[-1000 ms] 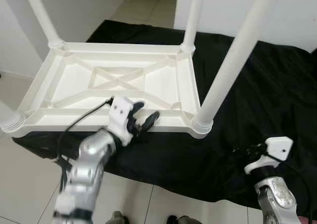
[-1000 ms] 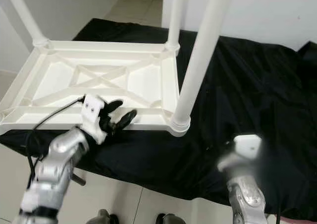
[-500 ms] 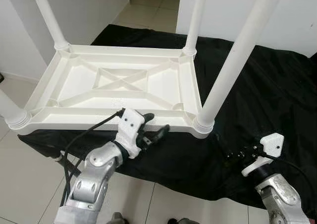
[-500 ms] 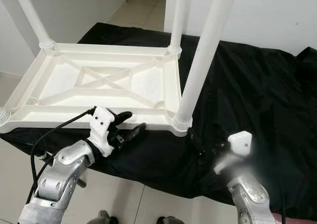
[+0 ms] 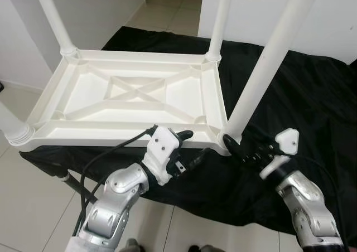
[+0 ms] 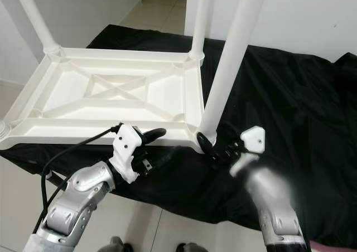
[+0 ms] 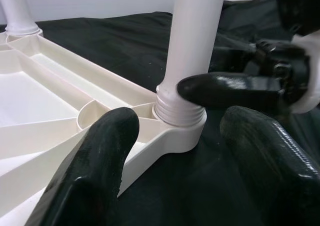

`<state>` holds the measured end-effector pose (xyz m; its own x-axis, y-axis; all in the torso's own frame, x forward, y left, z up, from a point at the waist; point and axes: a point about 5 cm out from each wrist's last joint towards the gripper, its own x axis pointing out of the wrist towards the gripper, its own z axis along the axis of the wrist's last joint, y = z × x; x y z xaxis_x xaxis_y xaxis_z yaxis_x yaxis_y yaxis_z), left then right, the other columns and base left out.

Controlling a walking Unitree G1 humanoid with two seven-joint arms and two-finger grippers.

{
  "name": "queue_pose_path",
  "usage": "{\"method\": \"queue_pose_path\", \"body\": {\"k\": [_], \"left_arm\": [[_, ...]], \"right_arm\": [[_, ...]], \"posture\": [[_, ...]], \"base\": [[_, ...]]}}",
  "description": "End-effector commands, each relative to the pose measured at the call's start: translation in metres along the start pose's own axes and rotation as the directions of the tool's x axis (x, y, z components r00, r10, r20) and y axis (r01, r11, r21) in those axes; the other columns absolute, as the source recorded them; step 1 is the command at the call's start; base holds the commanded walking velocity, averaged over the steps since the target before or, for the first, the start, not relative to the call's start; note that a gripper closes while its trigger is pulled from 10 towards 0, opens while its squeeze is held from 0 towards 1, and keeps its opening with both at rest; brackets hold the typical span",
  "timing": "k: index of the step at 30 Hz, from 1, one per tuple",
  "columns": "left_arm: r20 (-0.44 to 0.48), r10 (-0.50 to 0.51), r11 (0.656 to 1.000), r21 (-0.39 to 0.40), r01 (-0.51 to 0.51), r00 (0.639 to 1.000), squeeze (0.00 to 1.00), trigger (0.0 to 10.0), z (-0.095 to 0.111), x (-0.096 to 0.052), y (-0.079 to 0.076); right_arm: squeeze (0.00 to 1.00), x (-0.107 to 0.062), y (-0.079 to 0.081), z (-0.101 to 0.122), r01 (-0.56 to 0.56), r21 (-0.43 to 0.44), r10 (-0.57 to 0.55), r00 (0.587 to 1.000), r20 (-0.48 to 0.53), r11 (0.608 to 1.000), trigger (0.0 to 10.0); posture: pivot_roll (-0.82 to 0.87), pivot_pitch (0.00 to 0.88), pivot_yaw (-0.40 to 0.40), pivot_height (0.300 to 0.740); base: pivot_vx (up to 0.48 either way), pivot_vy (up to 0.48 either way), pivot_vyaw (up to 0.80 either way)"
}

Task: Building children table

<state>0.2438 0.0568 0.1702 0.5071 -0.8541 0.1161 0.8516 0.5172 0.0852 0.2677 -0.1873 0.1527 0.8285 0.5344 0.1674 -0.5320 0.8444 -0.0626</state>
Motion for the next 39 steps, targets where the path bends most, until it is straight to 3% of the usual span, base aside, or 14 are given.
{"method": "queue_pose_path", "body": {"k": [1, 7, 14, 15, 16, 17, 18, 19, 21, 32, 33, 34, 35, 39], "left_arm": [[0.001, -0.143, 0.990, -0.017, 0.143, 0.990, 0.00, 10.0, 0.002, 0.000, -0.010], [0.005, -0.155, 0.988, -0.008, 0.155, 0.988, 0.00, 10.0, 0.005, 0.001, -0.012], [-0.030, -0.149, 0.989, 0.012, 0.149, 0.988, 0.00, 10.0, 0.002, 0.000, -0.011], [-0.039, -0.152, 0.988, 0.005, 0.153, 0.988, 0.00, 10.0, 0.001, 0.000, -0.013], [-0.039, -0.152, 0.988, 0.005, 0.153, 0.988, 0.00, 10.0, 0.001, 0.000, -0.013], [-0.051, -0.143, 0.990, 0.001, 0.143, 0.988, 0.00, 10.0, 0.000, 0.000, -0.013], [-0.060, -0.138, 0.990, -0.012, 0.137, 0.989, 0.00, 10.0, -0.001, 0.000, -0.013], [-0.060, -0.138, 0.990, -0.012, 0.137, 0.989, 0.00, 10.0, -0.001, 0.000, -0.013], [-0.074, -0.140, 0.990, -0.012, 0.139, 0.987, 0.00, 10.0, -0.002, 0.002, -0.013], [-0.095, -0.142, 0.989, 0.027, 0.145, 0.985, 0.00, 10.0, -0.004, 0.007, -0.010], [-0.099, -0.138, 0.989, 0.034, 0.142, 0.985, 0.00, 10.0, -0.004, 0.007, -0.009], [-0.099, -0.138, 0.989, 0.034, 0.142, 0.985, 0.00, 10.0, -0.004, 0.007, -0.009], [-0.125, -0.108, 0.992, 0.052, 0.115, 0.986, 0.00, 10.0, -0.007, 0.007, -0.006], [-0.132, -0.089, 0.994, 0.049, 0.096, 0.987, 0.00, 10.0, -0.008, 0.007, -0.004]], "right_arm": [[0.00, 0.001, 0.002, -0.008, -0.019, 0.005, 0.019, 0.999, -0.033, 1.000, 10.0], [0.00, 0.020, -0.001, -0.008, -0.069, -0.005, 0.069, 0.997, -0.031, 0.998, 10.0], [0.00, 0.029, -0.010, -0.007, -0.094, -0.039, 0.093, 0.995, -0.041, 0.995, 10.0], [0.00, 0.030, -0.013, -0.006, -0.096, -0.047, 0.094, 0.995, -0.040, 0.994, 7.6], [0.00, 0.030, -0.013, -0.006, -0.096, -0.047, 0.094, 0.995, -0.040, 0.994, 7.6], [0.00, 0.031, -0.015, -0.005, -0.098, -0.051, 0.096, 0.995, -0.037, 0.994, 6.6], [0.00, 0.032, -0.016, -0.004, -0.104, -0.055, 0.102, 0.994, -0.036, 0.993, 3.9], [0.00, 0.032, -0.016, -0.004, -0.104, -0.055, 0.102, 0.994, -0.036, 0.993, 3.9], [0.00, 0.033, -0.018, -0.005, -0.105, -0.063, 0.103, 0.994, -0.037, 0.992, 0.0], [0.00, 0.031, -0.020, -0.010, -0.097, -0.061, 0.094, 0.995, -0.040, 0.993, 0.0], [0.00, 0.031, -0.020, -0.010, -0.084, -0.064, 0.081, 0.996, -0.038, 0.994, 9.4], [0.00, 0.031, -0.020, -0.010, -0.084, -0.064, 0.081, 0.996, -0.038, 0.994, 9.4], [0.00, 0.025, -0.019, -0.009, -0.014, -0.043, 0.013, 1.000, -0.014, 0.999, 10.0], [0.00, 0.019, -0.020, -0.007, 0.054, -0.027, -0.054, 0.999, -0.008, 0.998, 10.0]], "posture": [[0.01, 0.113, -0.026, 0.740], [0.02, 0.111, -0.036, 0.740], [0.04, 0.111, -0.044, 0.740], [0.04, 0.110, -0.048, 0.740], [0.04, 0.110, -0.048, 0.740], [0.04, 0.110, -0.048, 0.740], [0.03, 0.106, -0.045, 0.740], [0.03, 0.106, -0.045, 0.740], [0.03, 0.101, -0.042, 0.740], [0.02, 0.099, -0.036, 0.740], [0.01, 0.110, -0.031, 0.740], [0.01, 0.110, -0.031, 0.740], [0.02, 0.113, -0.032, 0.740], [0.01, 0.112, -0.034, 0.740]], "base": [[0.000, 0.000, 0.00], [0.000, 0.000, 0.00], [0.000, 0.000, 0.00], [0.000, 0.000, 0.00], [0.000, 0.000, 0.00], [0.000, 0.000, 0.00], [0.000, 0.000, 0.00], [0.000, 0.000, 0.00], [0.000, 0.000, 0.00], [0.000, 0.000, 0.00], [0.000, 0.000, 0.00], [0.000, 0.000, 0.00], [0.000, 0.000, 0.00], [0.000, 0.000, 0.00]]}}
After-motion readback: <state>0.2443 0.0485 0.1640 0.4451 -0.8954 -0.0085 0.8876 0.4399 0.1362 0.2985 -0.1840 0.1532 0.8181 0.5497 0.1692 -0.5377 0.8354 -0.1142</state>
